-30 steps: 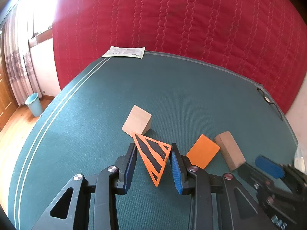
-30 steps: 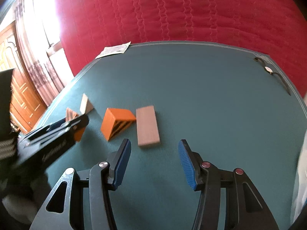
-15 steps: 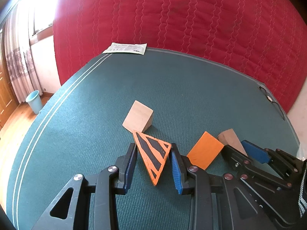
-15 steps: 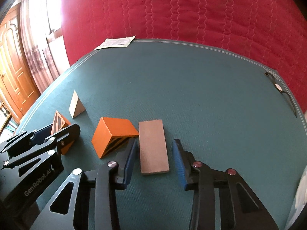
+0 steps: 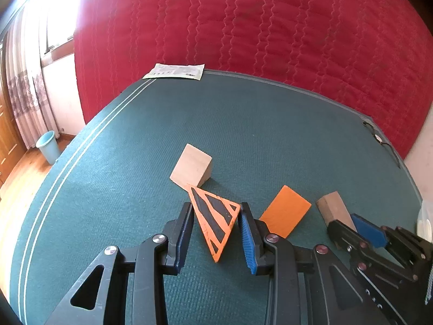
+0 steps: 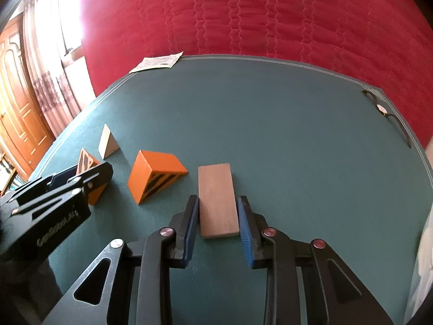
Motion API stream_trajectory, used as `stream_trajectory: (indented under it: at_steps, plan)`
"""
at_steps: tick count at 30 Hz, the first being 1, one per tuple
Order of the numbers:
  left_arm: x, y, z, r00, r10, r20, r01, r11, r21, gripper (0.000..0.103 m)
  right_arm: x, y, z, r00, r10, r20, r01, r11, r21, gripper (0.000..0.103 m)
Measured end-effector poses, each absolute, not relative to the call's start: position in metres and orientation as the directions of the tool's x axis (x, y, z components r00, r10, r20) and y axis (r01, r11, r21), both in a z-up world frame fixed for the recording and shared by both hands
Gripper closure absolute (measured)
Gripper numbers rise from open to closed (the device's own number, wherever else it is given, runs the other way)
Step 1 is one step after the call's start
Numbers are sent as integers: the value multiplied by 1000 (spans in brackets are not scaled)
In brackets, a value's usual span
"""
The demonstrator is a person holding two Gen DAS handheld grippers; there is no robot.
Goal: Organize rigid objects
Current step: 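Close the right tool on the tan rectangular block while the left tool holds the striped wedge, then carry the tan block to the clear bowl with the right tool while the left tool holds the striped wedge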
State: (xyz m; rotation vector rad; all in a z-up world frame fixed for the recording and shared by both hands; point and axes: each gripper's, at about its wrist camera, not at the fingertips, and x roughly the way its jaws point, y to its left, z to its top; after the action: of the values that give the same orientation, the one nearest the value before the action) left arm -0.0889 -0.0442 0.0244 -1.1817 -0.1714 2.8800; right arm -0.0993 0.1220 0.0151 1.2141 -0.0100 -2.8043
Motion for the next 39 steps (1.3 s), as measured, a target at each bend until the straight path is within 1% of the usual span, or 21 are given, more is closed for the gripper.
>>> stream_trajectory:
  at_steps: [15,23,27,30,32,33,34,37,39]
  plan:
    - [-83,-38,26,-718,98,-689,-27,-993,-113,69,-61,149,26,-696,-72,-715,8,-996,92,74]
    - [-82,-38,26,-719,107,-687,-33,-992,-120,69,-46,156,25,-687,-76,-723,1,-995,104,74]
    - [-83,-43,26,-714,106,-692,-18,-991,-133,69,-53,161,28,-683,-109,-722,-8,-988,156,74]
    - [-84,-46,26,-710,114,-695,-14,-989,-148,69,-60,158,31,-688,-114,-716,0,-988,157,73]
    - [-85,-47,26,-709,114,-696,-10,-988,-152,69,-65,151,31,-692,-110,-713,14,-990,139,66]
    - [-85,-48,25,-705,116,-700,-7,-988,-156,68,-68,148,29,-692,-106,-714,17,-991,130,65]
    - [-86,-48,24,-700,118,-704,-3,-987,-162,67,-73,145,27,-687,-103,-719,22,-992,121,64]
    - [-89,-55,22,-687,122,-716,22,-982,-189,54,-82,138,22,-675,-90,-733,30,-995,95,64]
    - [-91,-58,21,-682,128,-720,33,-978,-206,50,-87,136,18,-667,-71,-741,26,-997,72,64]
